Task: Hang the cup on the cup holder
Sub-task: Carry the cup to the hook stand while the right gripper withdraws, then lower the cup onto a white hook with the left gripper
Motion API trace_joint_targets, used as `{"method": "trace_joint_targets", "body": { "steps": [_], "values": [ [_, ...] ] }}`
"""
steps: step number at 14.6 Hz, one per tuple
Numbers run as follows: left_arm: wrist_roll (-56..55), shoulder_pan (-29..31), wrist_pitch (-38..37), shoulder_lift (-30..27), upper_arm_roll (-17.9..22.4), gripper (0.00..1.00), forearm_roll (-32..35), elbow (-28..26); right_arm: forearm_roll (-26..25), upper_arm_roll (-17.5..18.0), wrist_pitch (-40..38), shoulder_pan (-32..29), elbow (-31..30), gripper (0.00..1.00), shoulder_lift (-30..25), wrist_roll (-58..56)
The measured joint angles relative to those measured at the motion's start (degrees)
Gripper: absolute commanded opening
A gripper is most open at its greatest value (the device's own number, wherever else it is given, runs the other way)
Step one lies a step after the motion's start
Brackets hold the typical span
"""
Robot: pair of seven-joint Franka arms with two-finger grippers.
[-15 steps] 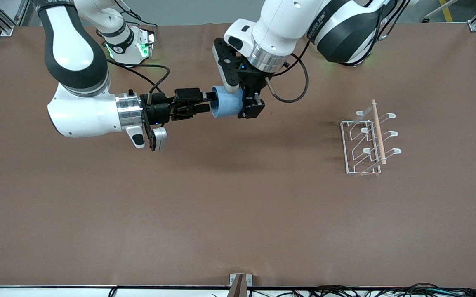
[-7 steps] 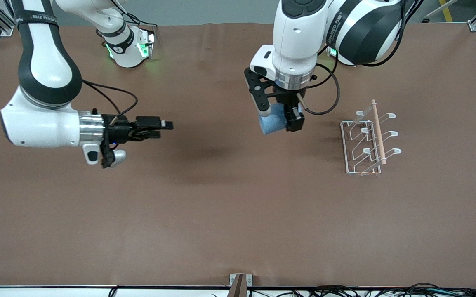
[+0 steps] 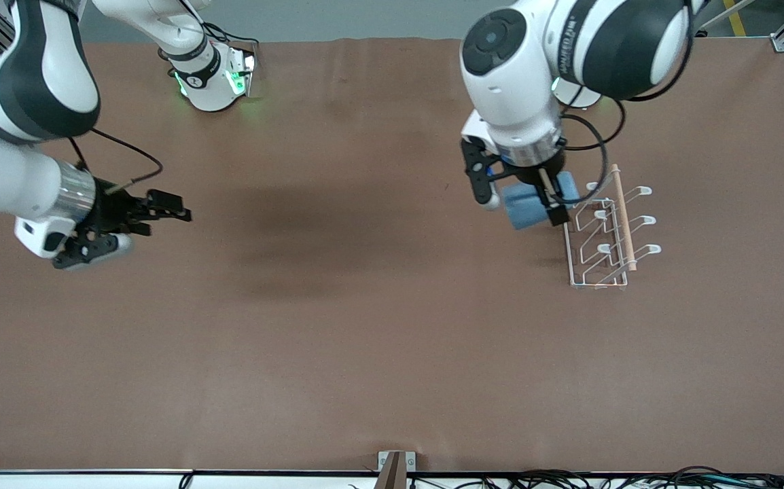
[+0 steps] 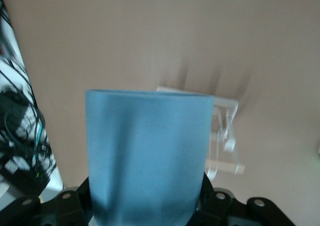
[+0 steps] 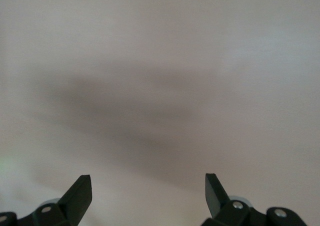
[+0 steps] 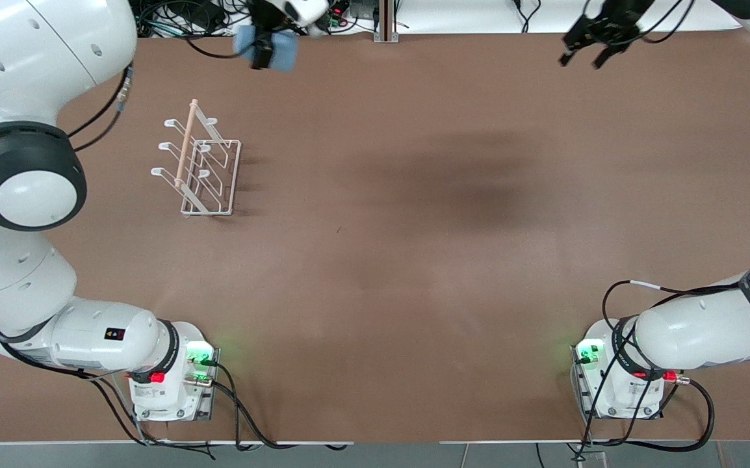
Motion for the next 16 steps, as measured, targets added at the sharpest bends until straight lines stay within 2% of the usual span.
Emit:
{"method": "trace_joint_targets", "body": {
  "steps": [3, 5, 11, 13, 16],
  "values": [
    [7.7, 3.2, -3.8, 0.0, 0.1, 0.49, 5.1, -0.2, -12.3, 0.1, -2.1, 0.0, 2.5, 1.00, -3.3, 0.0],
    [10.4, 3.6, -5.9, 0.1, 0.1, 0.49, 10.4, -1.5, -15.4, 0.0, -4.1, -0.4, 7.0, 1.00, -3.6, 0.0],
    [10.5, 3.5, -6.8, 2.3, 0.1, 0.47, 22.7, -12.2, -16.0, -0.1, -10.7, -4.8, 18.3, 1.00, -3.6, 0.2],
    [9.6, 3.7, -6.8, 4.4, 0.1, 0.47, 26.8, -15.7, -15.8, -0.2, -13.3, -6.6, 19.4, 1.00, -3.6, 2.5],
    [6.2, 4.3, -6.8, 6.9, 0.2, 0.47, 29.0, -18.6, -15.1, -0.3, -13.7, -8.8, 19.5, 1.00, -3.6, 4.6]
  ]
}}
